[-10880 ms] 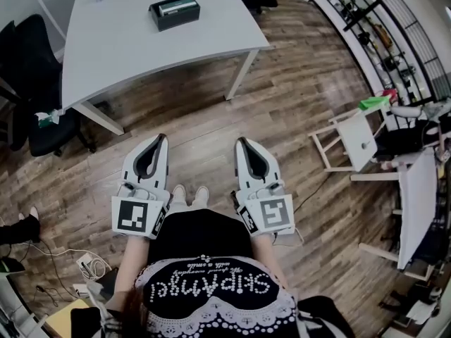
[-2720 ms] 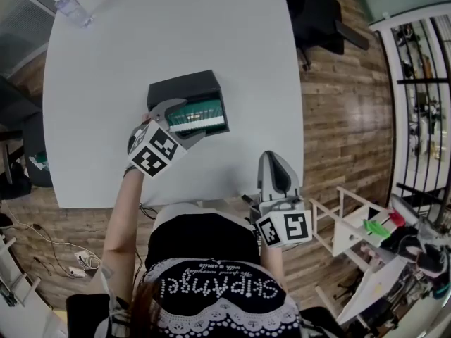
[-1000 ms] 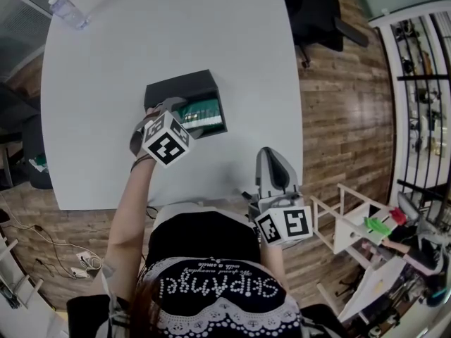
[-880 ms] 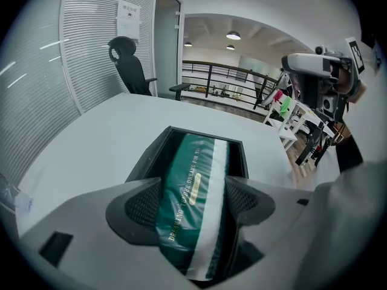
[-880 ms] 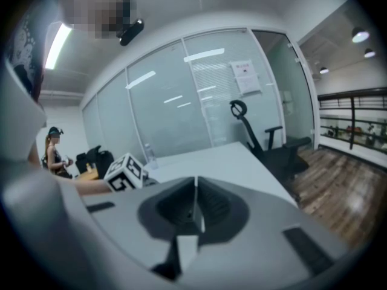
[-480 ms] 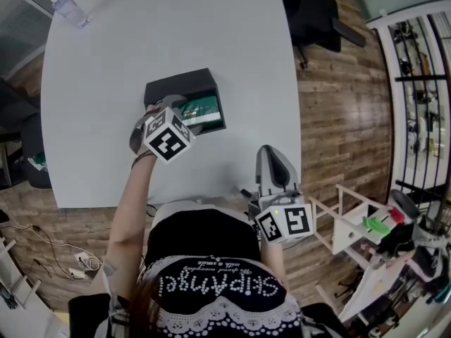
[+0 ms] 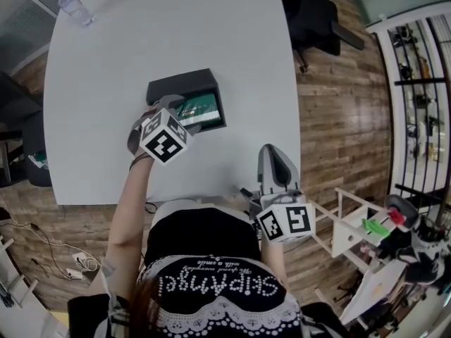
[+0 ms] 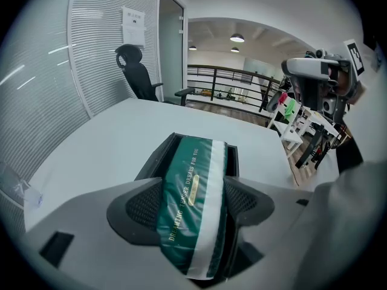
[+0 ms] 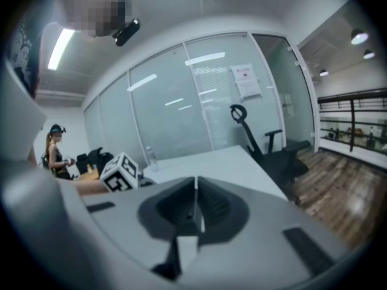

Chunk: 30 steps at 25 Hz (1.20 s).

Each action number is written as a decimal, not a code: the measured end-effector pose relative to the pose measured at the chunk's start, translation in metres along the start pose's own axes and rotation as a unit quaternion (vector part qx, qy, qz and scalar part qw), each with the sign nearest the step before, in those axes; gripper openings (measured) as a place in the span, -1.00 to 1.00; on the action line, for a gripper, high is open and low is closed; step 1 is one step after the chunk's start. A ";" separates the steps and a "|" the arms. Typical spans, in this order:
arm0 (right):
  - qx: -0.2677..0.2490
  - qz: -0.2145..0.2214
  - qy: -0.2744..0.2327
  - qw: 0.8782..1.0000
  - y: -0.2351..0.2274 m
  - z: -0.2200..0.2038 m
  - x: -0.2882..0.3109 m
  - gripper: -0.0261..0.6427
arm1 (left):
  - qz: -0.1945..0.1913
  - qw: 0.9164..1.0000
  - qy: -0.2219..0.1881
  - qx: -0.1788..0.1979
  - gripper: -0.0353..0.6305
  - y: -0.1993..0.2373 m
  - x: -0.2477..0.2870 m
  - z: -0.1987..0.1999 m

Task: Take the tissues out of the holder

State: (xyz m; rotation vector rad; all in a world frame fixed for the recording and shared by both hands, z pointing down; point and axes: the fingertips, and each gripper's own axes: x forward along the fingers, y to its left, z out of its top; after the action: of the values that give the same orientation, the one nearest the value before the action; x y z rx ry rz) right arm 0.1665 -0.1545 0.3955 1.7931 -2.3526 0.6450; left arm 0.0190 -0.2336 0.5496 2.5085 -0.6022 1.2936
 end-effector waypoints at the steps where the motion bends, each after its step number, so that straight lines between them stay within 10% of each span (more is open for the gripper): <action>1: -0.001 0.000 -0.002 1.000 0.000 0.001 -0.001 -0.82 | 0.003 1.000 -0.003 0.001 0.15 0.000 -0.002 0.001; 17: -0.026 -0.001 -0.037 0.999 0.003 0.018 -0.025 -0.82 | 0.087 0.987 -0.135 -0.010 0.14 0.002 -0.084 0.048; 30: -0.059 -0.016 -0.079 0.995 -0.005 0.050 -0.049 -0.82 | 0.179 0.912 -0.350 -0.117 0.12 0.008 -0.211 0.080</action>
State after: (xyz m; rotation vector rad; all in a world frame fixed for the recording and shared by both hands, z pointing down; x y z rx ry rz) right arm 0.1934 -0.1320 0.3346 1.8896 -2.3987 0.3636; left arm -0.0374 -0.2217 0.3315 2.6859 -1.3273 0.3100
